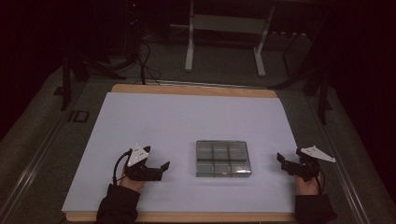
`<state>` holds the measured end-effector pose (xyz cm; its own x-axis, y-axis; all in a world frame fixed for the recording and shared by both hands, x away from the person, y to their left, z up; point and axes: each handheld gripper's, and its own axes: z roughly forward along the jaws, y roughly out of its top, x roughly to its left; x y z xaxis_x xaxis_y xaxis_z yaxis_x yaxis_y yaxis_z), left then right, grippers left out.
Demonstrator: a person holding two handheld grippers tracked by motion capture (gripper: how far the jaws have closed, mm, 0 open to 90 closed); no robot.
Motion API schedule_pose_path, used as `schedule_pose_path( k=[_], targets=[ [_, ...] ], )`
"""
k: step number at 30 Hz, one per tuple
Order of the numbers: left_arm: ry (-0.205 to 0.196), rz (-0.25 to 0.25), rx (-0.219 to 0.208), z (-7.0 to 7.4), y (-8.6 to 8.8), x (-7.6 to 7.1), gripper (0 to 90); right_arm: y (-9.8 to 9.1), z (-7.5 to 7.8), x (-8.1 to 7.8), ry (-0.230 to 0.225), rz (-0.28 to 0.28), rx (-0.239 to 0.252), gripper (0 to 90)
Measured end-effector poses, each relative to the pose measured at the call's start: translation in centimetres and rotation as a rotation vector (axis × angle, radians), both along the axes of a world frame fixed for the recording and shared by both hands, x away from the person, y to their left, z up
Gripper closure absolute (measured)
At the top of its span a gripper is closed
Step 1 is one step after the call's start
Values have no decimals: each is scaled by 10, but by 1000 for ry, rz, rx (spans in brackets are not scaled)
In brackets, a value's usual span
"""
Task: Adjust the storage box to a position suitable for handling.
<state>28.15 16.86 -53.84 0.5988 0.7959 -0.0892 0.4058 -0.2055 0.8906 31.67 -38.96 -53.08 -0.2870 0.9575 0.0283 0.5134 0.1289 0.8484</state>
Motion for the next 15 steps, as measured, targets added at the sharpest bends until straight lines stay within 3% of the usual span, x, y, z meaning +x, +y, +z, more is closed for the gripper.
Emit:
schedule_pose_path(
  k=[5,15],
  targets=[
    [12,-10,-21,0,3,1,32,1,0,1,8,9,-10,124],
    [4,-42,-24,0,2,1,32,3,-1,1,8,7,-35,129]
  ],
)
